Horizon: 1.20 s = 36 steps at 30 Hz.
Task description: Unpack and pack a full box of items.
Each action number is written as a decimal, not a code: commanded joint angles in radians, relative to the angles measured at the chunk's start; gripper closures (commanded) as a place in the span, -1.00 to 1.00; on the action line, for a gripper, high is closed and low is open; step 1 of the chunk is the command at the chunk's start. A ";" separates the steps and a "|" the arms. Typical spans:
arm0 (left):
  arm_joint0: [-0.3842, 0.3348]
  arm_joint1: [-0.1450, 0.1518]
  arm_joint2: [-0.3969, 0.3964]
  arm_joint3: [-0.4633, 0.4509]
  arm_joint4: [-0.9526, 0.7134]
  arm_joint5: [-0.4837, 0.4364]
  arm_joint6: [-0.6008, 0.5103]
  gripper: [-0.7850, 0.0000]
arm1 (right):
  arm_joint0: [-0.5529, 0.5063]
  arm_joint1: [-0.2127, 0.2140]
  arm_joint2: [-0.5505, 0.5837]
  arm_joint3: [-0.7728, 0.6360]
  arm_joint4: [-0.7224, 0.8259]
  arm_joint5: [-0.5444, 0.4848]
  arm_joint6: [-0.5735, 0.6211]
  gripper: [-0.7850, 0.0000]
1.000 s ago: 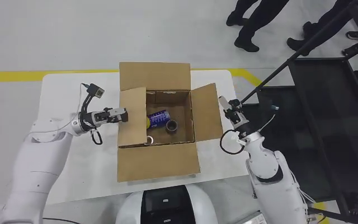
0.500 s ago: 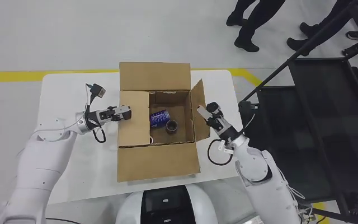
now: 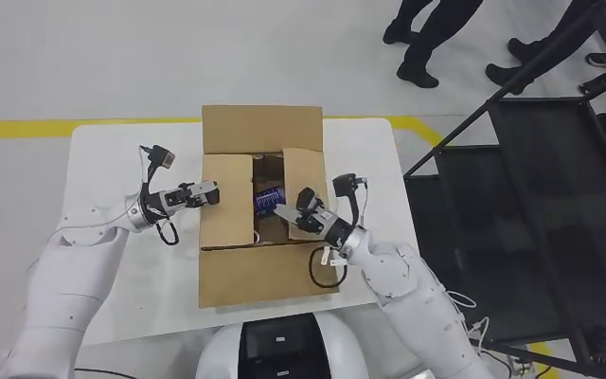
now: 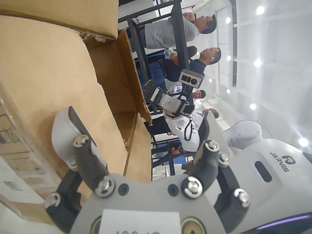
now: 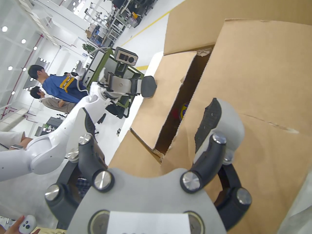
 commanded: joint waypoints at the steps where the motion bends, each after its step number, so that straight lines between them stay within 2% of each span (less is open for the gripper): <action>1: 0.003 0.002 -0.003 -0.006 0.005 0.001 0.002 -1.00 | 0.000 0.001 0.000 0.011 -0.016 0.020 0.006 -1.00; 10: 0.027 0.008 -0.017 -0.046 -0.001 0.004 -0.006 -1.00 | -0.010 0.006 -0.001 0.010 -0.036 0.050 0.016 -1.00; 15: 0.048 0.014 -0.038 -0.068 -0.061 0.022 -0.031 -1.00 | -0.021 0.012 0.014 -0.047 -0.023 -0.001 0.005 -1.00; 17: 0.051 0.018 -0.064 -0.066 -0.176 0.085 -0.098 -1.00 | -0.032 0.017 0.039 -0.080 -0.014 -0.034 0.007 -1.00; 22: 0.054 0.036 -0.158 -0.036 -0.273 0.098 -0.173 -1.00 | -0.075 0.033 0.120 -0.179 0.021 -0.078 0.040 -1.00; 25: 0.077 0.047 -0.215 -0.045 -0.311 0.087 -0.200 -1.00 | -0.104 0.039 0.164 -0.224 0.126 -0.045 0.089 -1.00; 29: 0.119 0.062 -0.275 -0.090 -0.311 0.102 -0.227 -1.00 | -0.111 0.047 0.207 -0.251 0.189 -0.016 0.156 -1.00; 36: 0.127 0.064 -0.283 -0.098 -0.306 0.102 -0.227 -1.00 | -0.111 0.047 0.207 -0.251 0.189 -0.016 0.156 -1.00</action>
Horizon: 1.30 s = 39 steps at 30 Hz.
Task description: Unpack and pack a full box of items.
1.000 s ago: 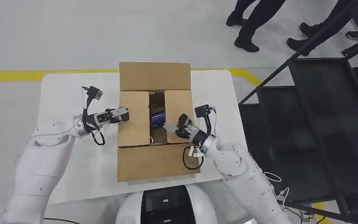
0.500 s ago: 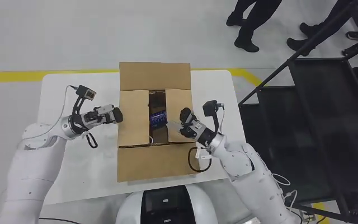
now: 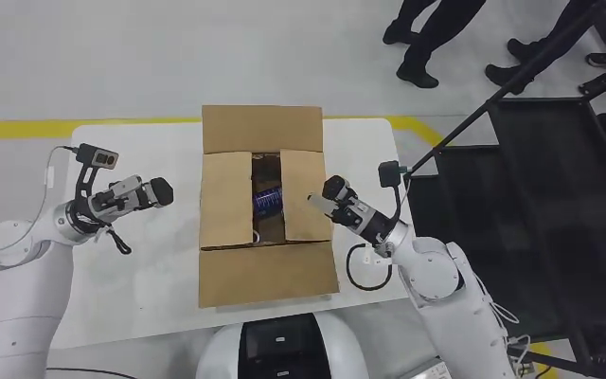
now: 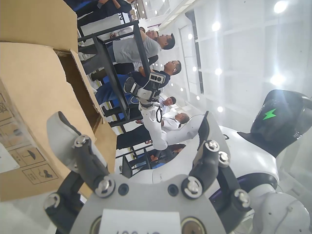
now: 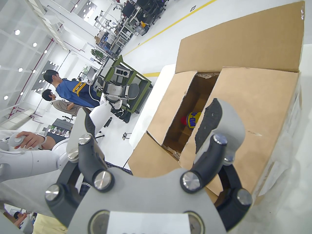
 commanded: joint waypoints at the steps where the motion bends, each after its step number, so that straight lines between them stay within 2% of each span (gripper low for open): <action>1: 0.000 0.000 0.000 0.000 0.000 0.000 0.000 -1.00 | 0.000 0.000 0.000 0.000 0.000 0.000 0.000 -1.00; 15: 0.000 0.000 0.000 0.000 0.000 0.000 0.000 -1.00 | 0.003 0.002 0.005 -0.012 0.005 0.009 0.012 -1.00; 17: 0.000 0.000 0.000 0.000 0.000 0.000 0.000 -1.00 | -0.017 0.006 0.018 -0.037 0.042 0.043 0.054 -1.00; 23: 0.000 0.000 0.000 0.000 0.000 0.000 0.000 -1.00 | -0.128 0.026 0.132 -0.100 0.179 0.235 0.257 -1.00; 25: 0.000 0.000 0.000 0.000 0.000 0.000 0.000 -1.00 | -0.168 0.034 0.173 -0.110 0.188 0.280 0.337 -1.00; 30: 0.000 0.000 0.000 0.000 0.000 0.000 0.000 -1.00 | -0.251 0.049 0.242 -0.071 0.178 0.350 0.426 -1.00; 33: 0.000 0.000 0.000 0.000 0.000 0.000 0.000 -1.00 | -0.271 0.054 0.229 -0.008 0.128 0.396 0.452 -1.00; 39: 0.000 0.000 0.000 0.000 0.000 0.000 0.000 -1.00 | -0.241 0.052 0.143 0.107 0.214 0.406 0.482 -1.00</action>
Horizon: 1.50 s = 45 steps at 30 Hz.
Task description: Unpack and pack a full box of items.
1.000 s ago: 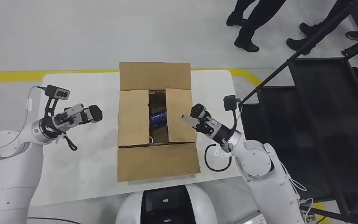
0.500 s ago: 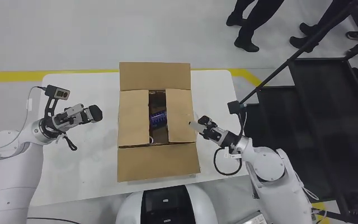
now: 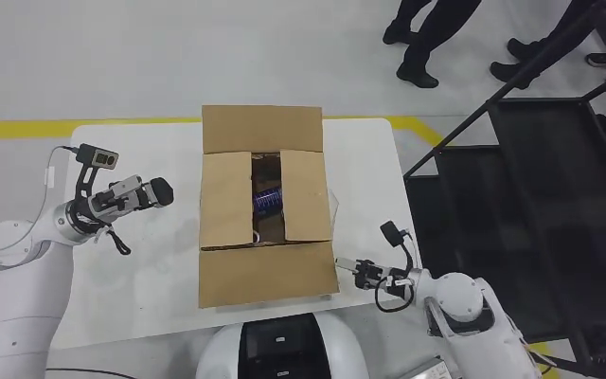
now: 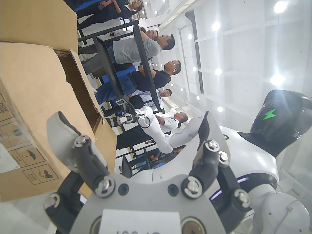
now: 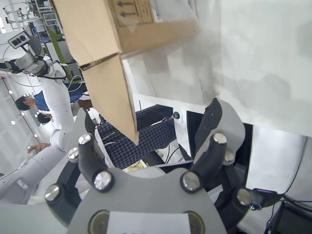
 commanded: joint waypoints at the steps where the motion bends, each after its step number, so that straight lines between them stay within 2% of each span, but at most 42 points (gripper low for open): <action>1: 0.000 0.000 0.000 0.000 0.000 0.000 0.000 -1.00 | 0.012 -0.001 -0.028 0.016 0.062 -0.005 0.015 -1.00; 9: 0.000 0.000 0.000 0.000 0.000 0.000 0.000 -1.00 | 0.035 -0.004 -0.070 -0.016 0.329 -0.030 0.086 -1.00; 14: 0.000 0.000 0.000 0.000 0.000 0.000 0.000 -1.00 | 0.060 -0.011 -0.075 0.009 0.577 -0.043 0.058 -1.00; 19: 0.000 0.000 0.000 0.000 0.000 0.000 0.000 -1.00 | 0.106 -0.018 -0.096 0.040 0.712 -0.084 0.018 -1.00; 26: 0.002 0.000 0.000 -0.002 0.002 0.002 0.008 -1.00 | 0.199 -0.030 -0.144 0.118 0.734 -0.137 -0.162 -1.00; 31: -0.006 -0.004 0.005 -0.018 0.051 -0.003 0.153 -1.00 | 0.238 -0.033 -0.180 0.141 0.704 -0.145 -0.210 -1.00; 35: -0.062 -0.009 0.019 0.012 0.078 -0.028 0.200 -1.00 | 0.238 -0.031 -0.187 0.132 0.675 -0.156 -0.228 -1.00; 39: -0.171 -0.020 0.079 0.106 0.203 -0.101 0.262 -1.00 | 0.231 -0.030 -0.197 0.110 0.635 -0.159 -0.252 -1.00; 45: -0.311 -0.048 0.182 0.253 0.223 -0.154 0.253 -1.00 | 0.228 -0.032 -0.211 0.101 0.684 -0.175 -0.274 -1.00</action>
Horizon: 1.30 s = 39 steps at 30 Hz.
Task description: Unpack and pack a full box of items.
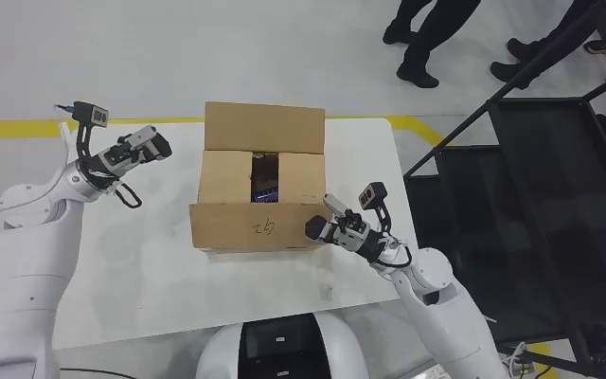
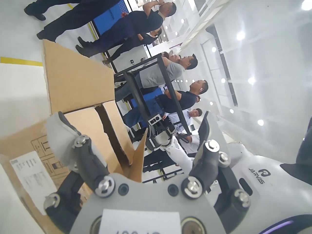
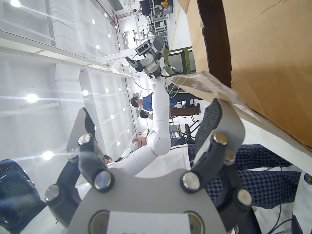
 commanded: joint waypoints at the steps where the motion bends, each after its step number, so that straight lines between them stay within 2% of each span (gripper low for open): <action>1: -0.038 -0.007 0.028 0.047 -0.010 -0.002 -0.020 -1.00 | 0.000 -0.001 -0.004 0.001 0.023 -0.004 -0.002 -1.00; 11: -0.038 -0.007 0.028 0.047 -0.010 -0.002 -0.020 -1.00 | 0.029 0.008 -0.019 -0.008 -0.058 0.023 0.031 -1.00; 17: -0.038 -0.007 0.028 0.047 -0.010 -0.002 -0.020 -1.00 | 0.047 0.014 -0.016 -0.026 -0.180 0.025 -0.017 -1.00; 21: -0.035 -0.010 0.039 0.028 0.044 0.012 0.049 -1.00 | 0.061 0.017 -0.019 -0.020 -0.235 0.035 -0.035 -1.00; 24: -0.059 -0.018 0.063 0.041 0.067 -0.018 0.078 -1.00 | 0.063 0.019 -0.018 -0.019 -0.256 0.037 -0.048 -1.00; 29: -0.135 -0.044 0.135 0.146 0.109 -0.048 0.129 -1.00 | 0.051 0.023 -0.019 -0.019 -0.277 0.038 -0.053 -1.00; 39: -0.299 -0.125 0.285 0.429 0.119 -0.149 0.181 -1.00 | 0.033 0.027 -0.033 -0.035 -0.299 0.028 -0.064 -1.00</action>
